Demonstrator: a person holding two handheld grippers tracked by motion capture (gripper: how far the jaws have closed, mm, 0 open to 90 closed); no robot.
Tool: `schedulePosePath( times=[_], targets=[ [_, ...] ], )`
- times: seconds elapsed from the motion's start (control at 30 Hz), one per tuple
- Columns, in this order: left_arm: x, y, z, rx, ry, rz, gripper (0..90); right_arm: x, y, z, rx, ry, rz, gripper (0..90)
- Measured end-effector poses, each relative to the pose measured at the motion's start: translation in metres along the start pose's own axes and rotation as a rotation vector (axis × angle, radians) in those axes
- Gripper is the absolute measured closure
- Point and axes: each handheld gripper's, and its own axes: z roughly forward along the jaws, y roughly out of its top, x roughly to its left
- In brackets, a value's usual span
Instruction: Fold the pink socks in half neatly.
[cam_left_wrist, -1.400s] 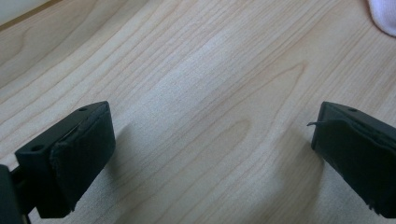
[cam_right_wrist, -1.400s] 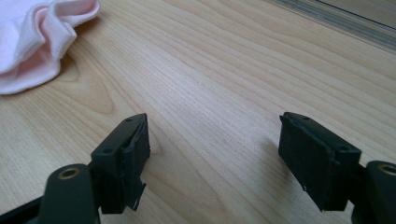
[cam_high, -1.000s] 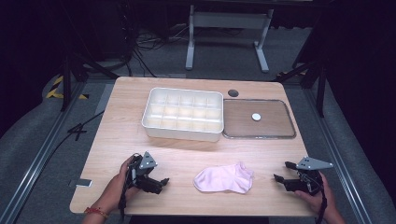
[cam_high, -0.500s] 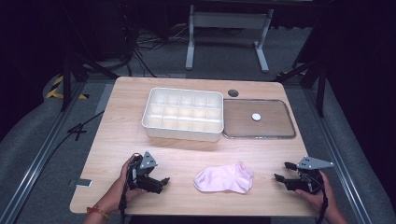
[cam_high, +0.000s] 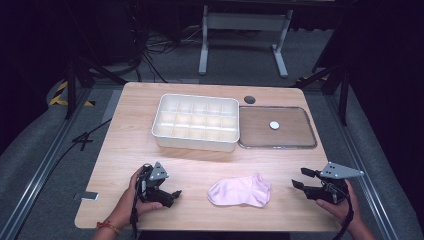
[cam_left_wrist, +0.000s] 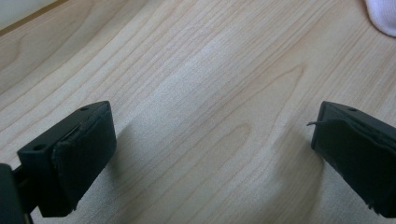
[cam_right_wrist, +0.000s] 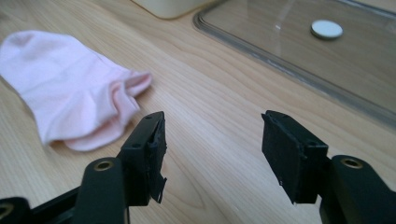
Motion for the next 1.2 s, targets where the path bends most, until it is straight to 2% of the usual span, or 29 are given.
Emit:
schedulePosePath(
  times=[0.17,0.23,0.43,0.63,0.77,0.93,0.97,1.03,1.07,1.2],
  targets=[
    [0.000,0.000,0.000,-0.003,-0.004,-0.003,0.2,0.015,0.015,0.004,-0.036,0.030,-0.026,44.9],
    [0.000,0.000,0.001,-0.003,0.002,0.001,0.2,0.021,0.020,0.008,-0.031,0.028,-0.051,48.4],
    [-0.001,0.001,0.001,-0.003,0.008,-0.003,0.3,0.041,0.033,0.025,-0.018,0.091,-0.118,57.7],
    [-0.001,0.001,0.001,-0.003,0.008,-0.002,0.4,0.056,0.041,0.042,-0.010,0.147,-0.139,58.5],
    [-0.001,0.001,0.001,-0.004,0.005,0.000,0.4,0.066,0.045,0.053,-0.008,0.183,-0.163,64.7],
    [-0.001,0.002,0.002,0.002,-0.005,-0.002,0.4,0.083,0.050,0.071,0.026,0.236,-0.208,74.1],
    [-0.001,0.003,0.002,0.004,-0.001,0.014,0.4,0.087,0.050,0.075,0.033,0.242,-0.220,76.3],
    [-0.002,0.004,0.003,0.000,-0.006,0.011,0.4,0.094,0.050,0.082,0.043,0.257,-0.233,80.7],
    [-0.003,0.004,0.004,-0.008,-0.010,0.003,0.9,0.098,0.050,0.085,0.047,0.268,-0.239,81.6],
    [-0.003,0.005,0.004,-0.007,-0.009,0.019,2.0,0.109,0.050,0.097,0.061,0.294,-0.260,84.5]
  ],
)
